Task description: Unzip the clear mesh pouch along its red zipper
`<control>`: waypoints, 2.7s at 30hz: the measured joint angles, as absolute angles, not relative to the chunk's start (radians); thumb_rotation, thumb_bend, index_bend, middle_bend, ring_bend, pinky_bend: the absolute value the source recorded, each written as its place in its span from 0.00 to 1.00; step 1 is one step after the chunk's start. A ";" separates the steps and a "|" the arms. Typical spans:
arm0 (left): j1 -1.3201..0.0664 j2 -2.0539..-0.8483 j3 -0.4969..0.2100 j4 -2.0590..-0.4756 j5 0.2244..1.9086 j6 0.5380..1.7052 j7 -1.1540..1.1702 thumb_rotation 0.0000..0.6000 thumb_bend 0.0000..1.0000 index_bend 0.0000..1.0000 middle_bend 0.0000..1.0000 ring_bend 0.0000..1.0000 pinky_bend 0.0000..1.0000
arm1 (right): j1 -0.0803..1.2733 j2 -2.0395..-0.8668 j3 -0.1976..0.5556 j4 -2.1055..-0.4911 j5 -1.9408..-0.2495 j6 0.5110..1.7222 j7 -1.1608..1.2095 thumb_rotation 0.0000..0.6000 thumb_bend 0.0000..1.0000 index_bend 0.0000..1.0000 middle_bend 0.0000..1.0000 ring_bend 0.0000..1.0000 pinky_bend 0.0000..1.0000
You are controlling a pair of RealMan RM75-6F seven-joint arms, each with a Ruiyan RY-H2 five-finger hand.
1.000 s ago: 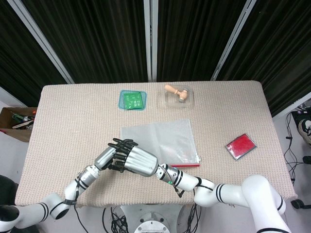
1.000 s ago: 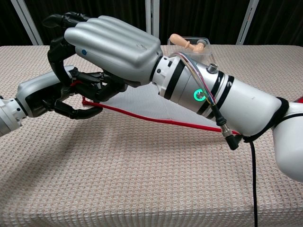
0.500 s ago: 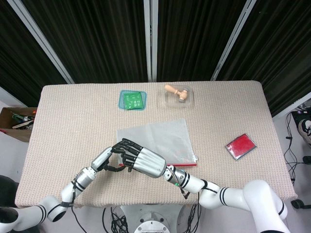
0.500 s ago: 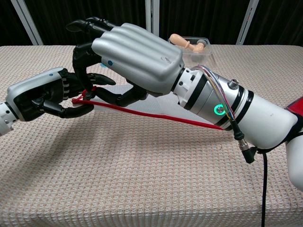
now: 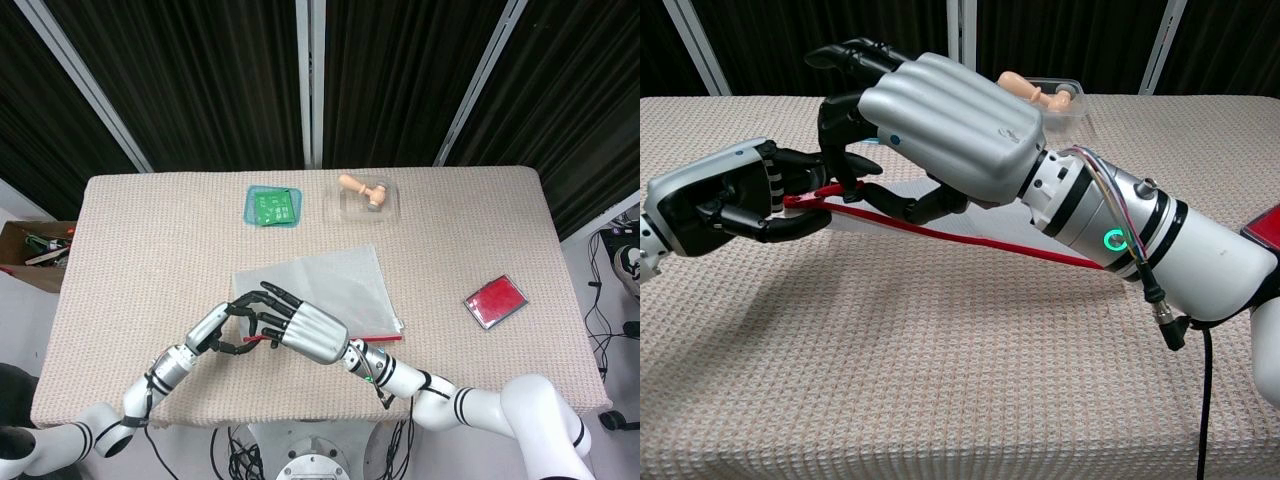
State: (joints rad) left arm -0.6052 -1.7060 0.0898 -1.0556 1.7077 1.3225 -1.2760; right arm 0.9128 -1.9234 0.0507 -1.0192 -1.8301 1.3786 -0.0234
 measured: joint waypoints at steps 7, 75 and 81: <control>-0.605 -1.703 0.094 -1.047 1.709 1.338 -1.373 1.00 0.40 0.66 0.20 0.08 0.14 | 0.902 -1.922 0.048 -1.019 -1.827 1.380 -0.022 1.00 0.54 0.96 0.34 0.05 0.00; -0.541 -1.701 0.038 -0.922 1.590 1.269 -1.495 1.00 0.43 0.68 0.20 0.08 0.13 | 0.459 -1.636 -0.112 -1.083 -1.750 1.538 -0.074 1.00 0.51 0.94 0.31 0.01 0.00; -0.544 -1.696 0.039 -0.922 1.595 1.260 -1.386 1.00 0.40 0.53 0.17 0.08 0.13 | 0.450 -1.614 -0.105 -1.134 -1.723 1.489 -0.078 1.00 0.19 0.27 0.10 0.00 0.00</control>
State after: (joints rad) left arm -0.5440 -1.6956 0.0394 -0.9217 1.5950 1.2600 -1.3859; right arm 0.4504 -1.6143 -0.1052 -1.1340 -1.7229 1.4891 -0.0779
